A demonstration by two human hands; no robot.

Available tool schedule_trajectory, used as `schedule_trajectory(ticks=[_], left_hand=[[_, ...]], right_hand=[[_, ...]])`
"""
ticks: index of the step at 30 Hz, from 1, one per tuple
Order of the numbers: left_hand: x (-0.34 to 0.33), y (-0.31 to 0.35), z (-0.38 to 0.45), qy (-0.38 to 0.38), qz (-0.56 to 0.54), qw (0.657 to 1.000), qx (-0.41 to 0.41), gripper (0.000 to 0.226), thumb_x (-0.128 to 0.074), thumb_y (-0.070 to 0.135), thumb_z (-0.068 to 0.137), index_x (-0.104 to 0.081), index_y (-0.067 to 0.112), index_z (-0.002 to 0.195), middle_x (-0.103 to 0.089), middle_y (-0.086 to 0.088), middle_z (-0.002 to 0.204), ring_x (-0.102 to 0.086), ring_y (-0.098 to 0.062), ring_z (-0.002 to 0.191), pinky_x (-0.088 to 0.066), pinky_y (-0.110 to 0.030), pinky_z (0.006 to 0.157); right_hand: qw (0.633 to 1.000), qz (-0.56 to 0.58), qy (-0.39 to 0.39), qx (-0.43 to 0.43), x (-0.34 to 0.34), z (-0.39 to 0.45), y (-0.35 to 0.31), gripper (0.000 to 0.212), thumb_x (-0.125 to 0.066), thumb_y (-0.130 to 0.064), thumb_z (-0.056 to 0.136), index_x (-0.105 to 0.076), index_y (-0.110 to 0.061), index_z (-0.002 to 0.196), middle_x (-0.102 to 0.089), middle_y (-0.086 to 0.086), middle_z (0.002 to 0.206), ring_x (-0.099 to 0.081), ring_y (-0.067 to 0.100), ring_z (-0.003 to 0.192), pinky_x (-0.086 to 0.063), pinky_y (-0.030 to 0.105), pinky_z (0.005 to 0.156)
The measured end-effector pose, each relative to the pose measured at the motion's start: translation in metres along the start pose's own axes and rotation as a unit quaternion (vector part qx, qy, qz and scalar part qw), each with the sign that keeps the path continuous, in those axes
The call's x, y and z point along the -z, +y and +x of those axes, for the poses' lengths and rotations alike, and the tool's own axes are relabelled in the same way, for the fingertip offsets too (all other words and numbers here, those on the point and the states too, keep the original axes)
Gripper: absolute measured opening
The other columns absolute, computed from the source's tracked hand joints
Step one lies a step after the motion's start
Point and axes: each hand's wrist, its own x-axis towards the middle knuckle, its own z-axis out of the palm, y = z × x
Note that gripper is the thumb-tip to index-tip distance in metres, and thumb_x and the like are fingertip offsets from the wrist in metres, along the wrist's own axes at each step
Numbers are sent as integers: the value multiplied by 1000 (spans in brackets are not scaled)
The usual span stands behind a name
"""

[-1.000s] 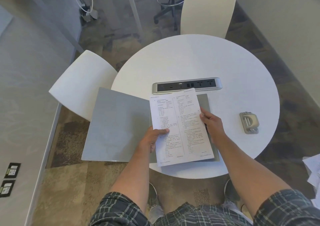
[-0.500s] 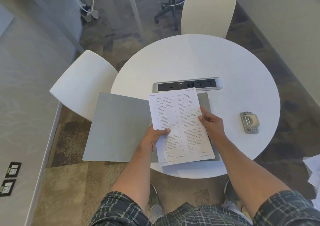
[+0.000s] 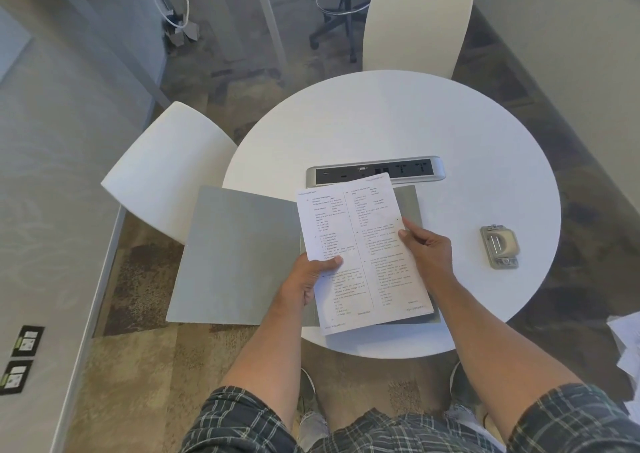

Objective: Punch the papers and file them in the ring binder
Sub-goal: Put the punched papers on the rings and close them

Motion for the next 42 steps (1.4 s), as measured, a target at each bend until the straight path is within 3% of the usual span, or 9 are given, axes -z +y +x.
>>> schedule_trajectory(ticks=[7, 12, 16, 20, 26, 36, 42], left_hand=[[-1, 1, -1, -18, -21, 1000, 6, 54, -72, -5, 90, -58, 3, 141, -67, -16, 137, -64, -36, 126, -48, -58, 110], [-3, 4, -2, 8, -10, 1000, 1, 53, -76, -3, 87, -62, 4, 138, -70, -13, 134, -71, -28, 118, -61, -42, 93], [-3, 4, 2, 9, -5, 1000, -3, 56, -75, -7, 86, -60, 2, 139, -67, -17, 137, -64, -35, 126, -48, -58, 110], [-3, 4, 6, 28, 24, 999, -18, 59, -77, -8, 84, -60, 1, 139, -66, -16, 139, -61, -34, 130, -44, -56, 115], [-3, 4, 6, 45, 18, 999, -3, 52, -79, -9, 82, -66, 0, 132, -70, -18, 131, -66, -37, 122, -48, -57, 110], [0, 3, 2, 53, 28, 998, 6, 48, -78, -9, 83, -66, -1, 129, -71, -20, 129, -69, -38, 117, -52, -57, 105], [2, 3, 1, 54, 34, 998, 11, 49, -81, -7, 81, -68, 0, 127, -74, -17, 124, -71, -38, 115, -53, -58, 103]], right_hand=[[1000, 8, 13, -2, 0, 1, -1, 28, -82, -23, 89, -80, -35, 114, -82, -6, 104, -80, 19, 90, -65, 32, 76], [1000, 20, 22, -4, 2, 2, -1, 28, -85, -20, 86, -82, -27, 112, -82, -1, 103, -80, 24, 90, -66, 38, 78], [1000, -1, 29, -7, 3, 4, 0, 26, -86, -26, 85, -82, -31, 110, -82, -6, 100, -80, 20, 88, -65, 33, 78], [1000, 1, 26, -6, 3, 3, 0, 25, -86, -28, 84, -83, -33, 108, -82, -6, 101, -80, 20, 86, -65, 36, 77], [999, 30, 22, -5, 3, 3, 1, 26, -88, -26, 81, -83, -30, 107, -82, 0, 103, -80, 23, 92, -64, 37, 81], [999, 39, 14, 13, 5, 4, -2, 11, -81, -16, 89, -84, -19, 100, -81, 10, 98, -78, 27, 81, -65, 37, 68], [999, 39, -25, -15, 9, 5, -3, 21, -77, -22, 93, -77, -17, 113, -82, 8, 101, -78, 25, 82, -62, 32, 63]])
